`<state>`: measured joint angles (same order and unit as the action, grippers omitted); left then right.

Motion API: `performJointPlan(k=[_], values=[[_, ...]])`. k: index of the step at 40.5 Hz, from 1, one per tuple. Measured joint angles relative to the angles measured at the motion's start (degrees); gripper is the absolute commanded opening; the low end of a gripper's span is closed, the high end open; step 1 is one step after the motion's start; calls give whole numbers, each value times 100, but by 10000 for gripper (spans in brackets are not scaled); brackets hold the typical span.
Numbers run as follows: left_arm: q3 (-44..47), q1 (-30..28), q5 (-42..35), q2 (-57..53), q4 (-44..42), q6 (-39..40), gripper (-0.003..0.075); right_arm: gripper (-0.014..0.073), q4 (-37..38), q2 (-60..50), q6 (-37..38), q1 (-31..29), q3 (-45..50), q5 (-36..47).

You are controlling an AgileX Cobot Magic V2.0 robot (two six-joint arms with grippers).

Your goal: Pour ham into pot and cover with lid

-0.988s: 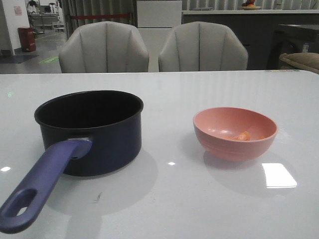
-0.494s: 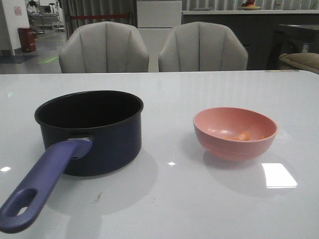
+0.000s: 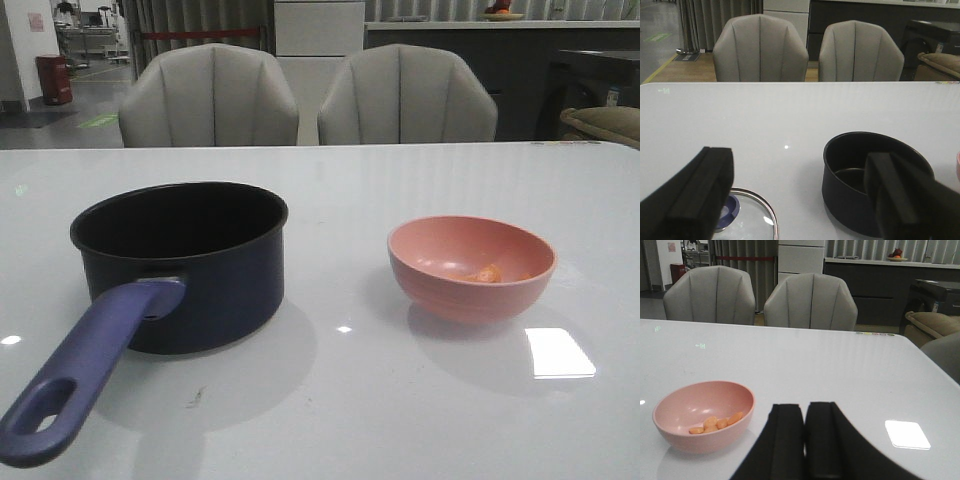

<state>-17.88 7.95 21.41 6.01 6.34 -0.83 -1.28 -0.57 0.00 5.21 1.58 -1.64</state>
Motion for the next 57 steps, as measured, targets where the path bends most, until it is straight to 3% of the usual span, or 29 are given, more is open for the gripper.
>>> performJointPlan(k=[27,33,40,52,57], values=[[150,0,8,-137,0,-12,582,155,-63,0,0,0,-42,236],[150,0,19,-137,0,-12,582,155,-74,252,0,0,-631,-397],[160,0,19,-137,0,-12,582,155,-86,1278,0,0,-1646,-1435],[160,0,19,-137,0,-12,582,161,-147,2367,0,0,-1935,-1686],[160,0,19,-137,0,-12,582,244,-239,2589,0,0,-1935,-1728]])
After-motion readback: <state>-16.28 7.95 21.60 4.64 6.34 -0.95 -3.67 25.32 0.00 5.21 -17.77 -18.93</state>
